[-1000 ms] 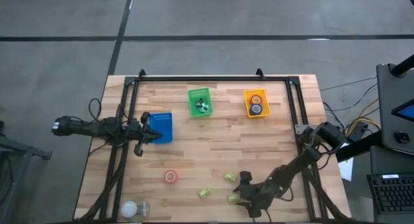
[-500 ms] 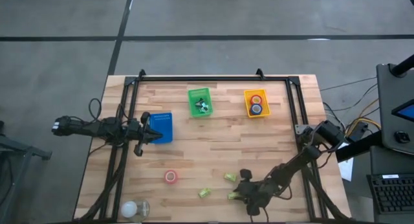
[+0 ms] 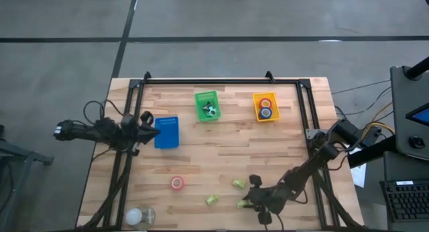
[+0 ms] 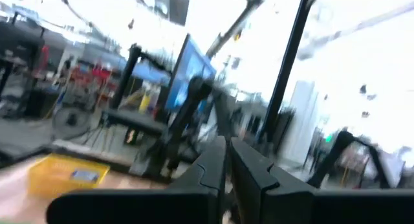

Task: Pick and place Stapler, Stapler remover, tape
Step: Put the bottom right green staple pin box into the blue bin

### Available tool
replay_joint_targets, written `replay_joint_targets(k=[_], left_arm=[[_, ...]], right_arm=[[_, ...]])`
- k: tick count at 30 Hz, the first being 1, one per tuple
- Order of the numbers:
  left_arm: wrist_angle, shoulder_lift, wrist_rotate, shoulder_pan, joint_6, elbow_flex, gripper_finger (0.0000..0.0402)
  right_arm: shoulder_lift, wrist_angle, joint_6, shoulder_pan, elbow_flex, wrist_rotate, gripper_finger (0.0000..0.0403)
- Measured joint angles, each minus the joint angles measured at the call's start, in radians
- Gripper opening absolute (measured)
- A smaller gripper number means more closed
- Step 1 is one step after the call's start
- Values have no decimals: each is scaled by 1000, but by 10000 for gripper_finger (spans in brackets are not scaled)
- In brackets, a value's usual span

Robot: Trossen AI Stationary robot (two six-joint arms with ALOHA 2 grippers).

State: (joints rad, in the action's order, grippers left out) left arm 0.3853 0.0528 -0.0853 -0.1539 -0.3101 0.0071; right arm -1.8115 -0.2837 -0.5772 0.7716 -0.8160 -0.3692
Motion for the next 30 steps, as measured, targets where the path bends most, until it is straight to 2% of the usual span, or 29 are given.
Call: replay_joint_targets(k=[4,10,16,22,27,30], left_arm=[[67,2,-10,0,-58,0,26],[44,65,-22,-1,-202,-1,26],[113,216,-63,-2,-267,-1,26],[288,379,-73,-3,-298,4,26],[296,516,-90,-3,-312,54,29],[315,613,-95,-3,-327,101,49]], right_arm=[[15,1,41,-6,-6,-15,108],[44,-2,101,-23,-12,-43,111],[126,35,168,-34,-12,-66,110],[219,146,208,-37,-12,-163,111],[280,194,264,-41,-12,-222,111],[301,206,297,-45,-12,-245,111]])
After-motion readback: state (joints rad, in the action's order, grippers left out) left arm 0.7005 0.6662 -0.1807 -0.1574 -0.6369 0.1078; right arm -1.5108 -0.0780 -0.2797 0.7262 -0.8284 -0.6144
